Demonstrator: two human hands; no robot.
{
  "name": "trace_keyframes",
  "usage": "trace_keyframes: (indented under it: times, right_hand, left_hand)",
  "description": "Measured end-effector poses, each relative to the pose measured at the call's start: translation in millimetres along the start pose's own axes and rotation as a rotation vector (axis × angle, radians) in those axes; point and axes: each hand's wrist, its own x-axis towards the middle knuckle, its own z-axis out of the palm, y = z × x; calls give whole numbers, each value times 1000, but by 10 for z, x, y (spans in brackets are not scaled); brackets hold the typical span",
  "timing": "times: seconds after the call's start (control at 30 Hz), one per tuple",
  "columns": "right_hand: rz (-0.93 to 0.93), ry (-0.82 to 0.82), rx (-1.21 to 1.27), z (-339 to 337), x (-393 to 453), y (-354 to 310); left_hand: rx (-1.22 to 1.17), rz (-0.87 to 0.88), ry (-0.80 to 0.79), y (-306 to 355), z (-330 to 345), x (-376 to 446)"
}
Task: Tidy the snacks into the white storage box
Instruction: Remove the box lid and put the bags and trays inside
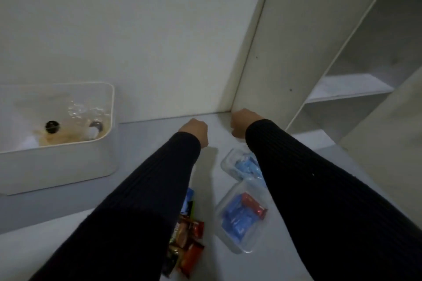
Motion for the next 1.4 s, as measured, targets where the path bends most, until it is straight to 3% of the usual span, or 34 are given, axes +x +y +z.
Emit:
trace_keyframes:
  times: [0.27,0.57,0.7,0.87,1.1,1.4]
  right_hand:
    - [21,-204,12,1029,219,984]
    - [-55,-167,21,1417,492,1088]
    - [-85,-133,58,1433,666,1107]
    - [-12,-44,164,1422,809,1065]
    - [55,114,644,1059,800,931]
    - [126,36,863,946,-42,744]
  left_hand:
    - [-231,-66,-349,786,885,290]
    - [-659,-196,-449,896,1289,507]
    - [-814,-238,-376,828,1337,630]
    - [-751,-289,-80,666,1268,792]
    - [-755,-206,209,486,805,863]
    - [-911,-80,52,337,606,245]
